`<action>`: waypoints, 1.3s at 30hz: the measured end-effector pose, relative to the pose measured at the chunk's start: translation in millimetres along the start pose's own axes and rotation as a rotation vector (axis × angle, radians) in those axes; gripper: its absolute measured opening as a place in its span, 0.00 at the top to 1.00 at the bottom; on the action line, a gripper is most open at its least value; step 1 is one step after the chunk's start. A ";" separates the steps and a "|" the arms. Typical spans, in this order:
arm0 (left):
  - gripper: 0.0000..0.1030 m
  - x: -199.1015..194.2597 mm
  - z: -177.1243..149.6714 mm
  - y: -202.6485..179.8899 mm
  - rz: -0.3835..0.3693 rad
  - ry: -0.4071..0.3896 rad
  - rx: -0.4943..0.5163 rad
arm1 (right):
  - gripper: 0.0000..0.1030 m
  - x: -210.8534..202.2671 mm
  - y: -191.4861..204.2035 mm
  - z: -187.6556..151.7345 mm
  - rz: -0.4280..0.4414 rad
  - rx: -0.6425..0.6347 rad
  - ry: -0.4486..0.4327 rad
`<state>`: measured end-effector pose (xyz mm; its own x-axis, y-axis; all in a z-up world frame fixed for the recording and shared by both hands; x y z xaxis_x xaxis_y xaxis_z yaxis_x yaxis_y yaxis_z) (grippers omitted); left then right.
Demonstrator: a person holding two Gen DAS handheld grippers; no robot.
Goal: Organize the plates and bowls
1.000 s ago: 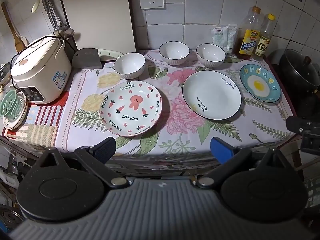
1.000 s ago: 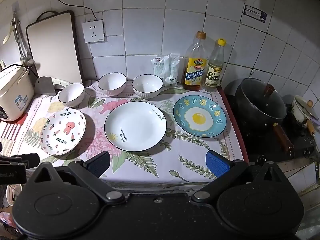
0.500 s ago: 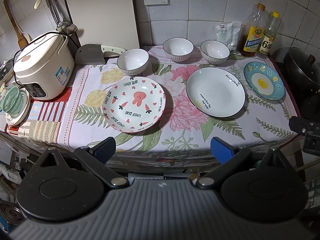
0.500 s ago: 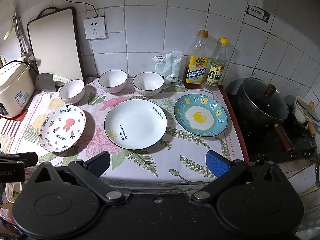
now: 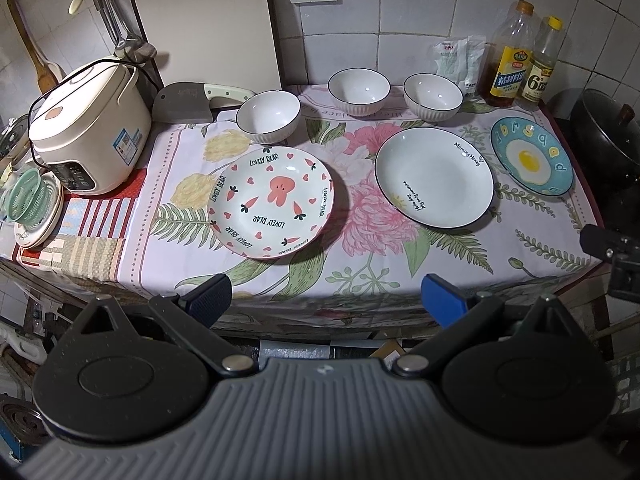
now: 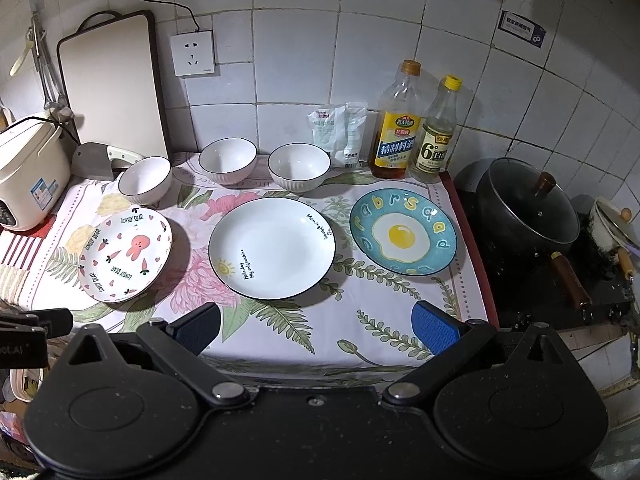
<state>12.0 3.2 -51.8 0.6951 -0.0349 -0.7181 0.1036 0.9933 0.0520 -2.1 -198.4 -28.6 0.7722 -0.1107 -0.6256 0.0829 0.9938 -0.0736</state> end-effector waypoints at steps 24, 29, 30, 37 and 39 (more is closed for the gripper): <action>0.00 -6.7 1.1 -0.5 -0.014 -0.022 0.001 | 0.00 -1.2 -2.5 -0.6 -0.003 -0.003 -0.008; 0.00 -8.3 -0.2 2.6 -0.031 -0.046 0.000 | 0.01 -1.5 -1.7 -2.3 0.034 0.002 -0.079; 0.00 -8.5 0.1 2.1 -0.030 -0.048 -0.001 | 0.01 -2.0 -1.0 -1.4 0.041 -0.003 -0.100; 0.00 -4.9 5.8 28.8 -0.067 -0.105 -0.038 | 0.02 1.0 16.5 7.6 0.187 0.036 -0.207; 0.00 0.1 9.8 37.3 -0.078 -0.099 -0.037 | 0.04 4.5 27.2 10.3 0.201 0.009 -0.216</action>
<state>22.9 39.1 -43.1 0.7531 -0.1215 -0.6465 0.1354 0.9904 -0.0284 10.1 -171.8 -25.5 0.8898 0.0907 -0.4473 -0.0800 0.9959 0.0428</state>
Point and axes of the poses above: each gripper's, at about its wrist camera, not at the fingertips, and x roughly the way its jaws point, y to its left, z to its top, the point moved 5 cm from there along x, roughly the way its jaws point, and after that the axes turned 13 degrees about -y, right-handed, at the moved point
